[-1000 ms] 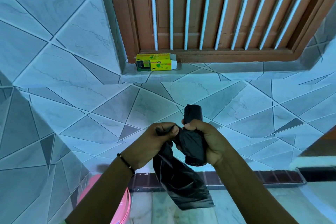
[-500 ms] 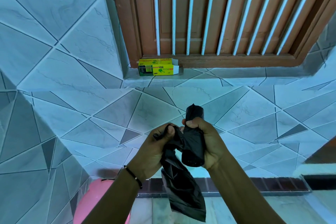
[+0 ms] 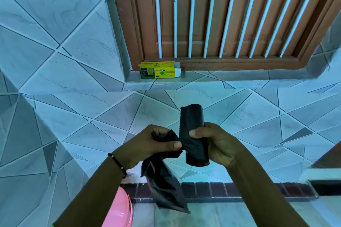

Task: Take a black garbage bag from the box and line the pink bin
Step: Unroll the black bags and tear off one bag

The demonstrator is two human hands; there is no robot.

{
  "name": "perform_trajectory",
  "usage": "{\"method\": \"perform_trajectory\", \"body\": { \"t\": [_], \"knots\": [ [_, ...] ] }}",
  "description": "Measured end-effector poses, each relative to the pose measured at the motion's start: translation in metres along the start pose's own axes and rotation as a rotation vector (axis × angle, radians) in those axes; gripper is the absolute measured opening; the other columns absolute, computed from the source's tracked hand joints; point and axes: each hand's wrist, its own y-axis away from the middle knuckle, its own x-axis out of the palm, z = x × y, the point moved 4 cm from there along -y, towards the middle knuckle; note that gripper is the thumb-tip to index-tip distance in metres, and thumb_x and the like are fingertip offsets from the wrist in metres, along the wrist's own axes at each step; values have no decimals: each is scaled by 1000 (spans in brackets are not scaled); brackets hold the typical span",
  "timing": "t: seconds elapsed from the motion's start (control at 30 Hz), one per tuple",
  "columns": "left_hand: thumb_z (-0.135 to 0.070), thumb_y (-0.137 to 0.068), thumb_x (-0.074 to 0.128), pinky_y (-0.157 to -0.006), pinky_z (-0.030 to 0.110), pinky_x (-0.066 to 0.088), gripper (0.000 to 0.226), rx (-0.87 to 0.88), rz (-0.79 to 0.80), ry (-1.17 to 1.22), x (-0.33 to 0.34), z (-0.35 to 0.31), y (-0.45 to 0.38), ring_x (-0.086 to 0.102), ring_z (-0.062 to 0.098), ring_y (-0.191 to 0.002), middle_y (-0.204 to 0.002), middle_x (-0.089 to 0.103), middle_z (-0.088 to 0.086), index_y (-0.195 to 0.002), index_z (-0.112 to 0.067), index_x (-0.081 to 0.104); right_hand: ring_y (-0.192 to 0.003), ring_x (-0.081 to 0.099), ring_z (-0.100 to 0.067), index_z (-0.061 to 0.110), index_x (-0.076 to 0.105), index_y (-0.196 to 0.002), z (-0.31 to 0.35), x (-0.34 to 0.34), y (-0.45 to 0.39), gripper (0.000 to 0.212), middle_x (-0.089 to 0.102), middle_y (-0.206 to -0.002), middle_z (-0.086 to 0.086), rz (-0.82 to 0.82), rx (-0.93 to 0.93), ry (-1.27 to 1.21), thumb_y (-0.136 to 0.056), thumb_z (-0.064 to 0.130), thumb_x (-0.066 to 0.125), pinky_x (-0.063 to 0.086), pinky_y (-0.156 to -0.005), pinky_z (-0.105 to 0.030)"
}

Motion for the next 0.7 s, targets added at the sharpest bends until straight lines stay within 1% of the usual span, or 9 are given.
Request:
{"method": "perform_trajectory", "body": {
  "t": [0.07, 0.13, 0.23, 0.33, 0.4, 0.5, 0.6, 0.63, 0.7],
  "knots": [
    [-6, -81, 64, -65, 15, 50, 9, 4, -35, -18, -4, -2, 0, 66, 8, -64, -64, 69, -5, -73, -8, 68, -67, 68, -21, -2, 63, -86, 0, -2, -1, 23, 69, -72, -11, -4, 7, 2, -63, 1, 63, 55, -60, -27],
    [-10, -80, 65, -69, 16, 51, 6, 21, -51, -49, -7, -2, 0, 68, 11, -71, -70, 72, -3, -76, -10, 70, -70, 68, -22, -1, 63, -91, -1, -4, 0, 24, 69, -75, -10, -6, -7, -3, -67, 2, 61, 55, -62, -29],
    [-14, -78, 65, -70, 16, 50, 5, 26, -81, -55, -9, -1, 0, 67, 9, -73, -70, 71, -6, -76, -15, 70, -85, 66, -29, 4, 58, -110, -7, -4, 0, 41, 68, -91, -13, -5, -28, 54, -69, 4, 66, 56, -75, -42],
    [-11, -85, 60, -68, 14, 49, 9, 21, -101, -146, -6, 4, -2, 66, 8, -70, -69, 70, -5, -79, -11, 67, -88, 64, -29, 7, 52, -120, -15, -2, -3, 54, 64, -101, -17, -99, -60, 181, -70, 2, 73, 56, -76, -40],
    [-9, -89, 55, -66, 19, 51, 16, -20, -111, -161, -4, 8, -4, 68, 13, -67, -68, 70, -2, -77, -12, 65, -81, 65, -26, 5, 54, -115, -16, 0, -4, 49, 64, -95, -16, -189, -97, 242, -71, 5, 76, 57, -74, -38],
    [-7, -92, 50, -68, 20, 50, 33, -23, -136, -241, -2, 8, -2, 67, 14, -65, -63, 69, -4, -68, -23, 64, -64, 61, -24, 6, 58, -97, -13, -2, -3, 27, 60, -76, -10, -306, -138, 231, -73, 5, 72, 52, -56, -32],
    [-10, -94, 49, -67, 11, 43, 27, 43, -221, -381, 1, 3, -1, 63, 0, -62, -70, 70, -4, -73, -13, 65, -62, 57, -24, 7, 57, -89, -12, -11, -5, 17, 57, -74, -11, -413, -150, 152, -76, 0, 65, 49, -55, -32],
    [-10, -94, 49, -64, 11, 42, 25, 48, -270, -374, 1, 3, -1, 60, -5, -58, -75, 71, -1, -75, -12, 65, -60, 57, -24, 6, 57, -89, -12, -12, -6, 16, 56, -73, -11, -426, -152, 112, -76, -1, 64, 49, -53, -32],
    [-11, -93, 49, -63, 18, 42, 22, 42, -396, -306, -3, 8, 1, 57, -7, -52, -82, 73, 4, -77, -14, 64, -51, 59, -22, 7, 57, -88, -10, -17, -6, 15, 57, -67, -8, -463, -154, 47, -77, 0, 64, 49, -46, -31]
  ]
}}
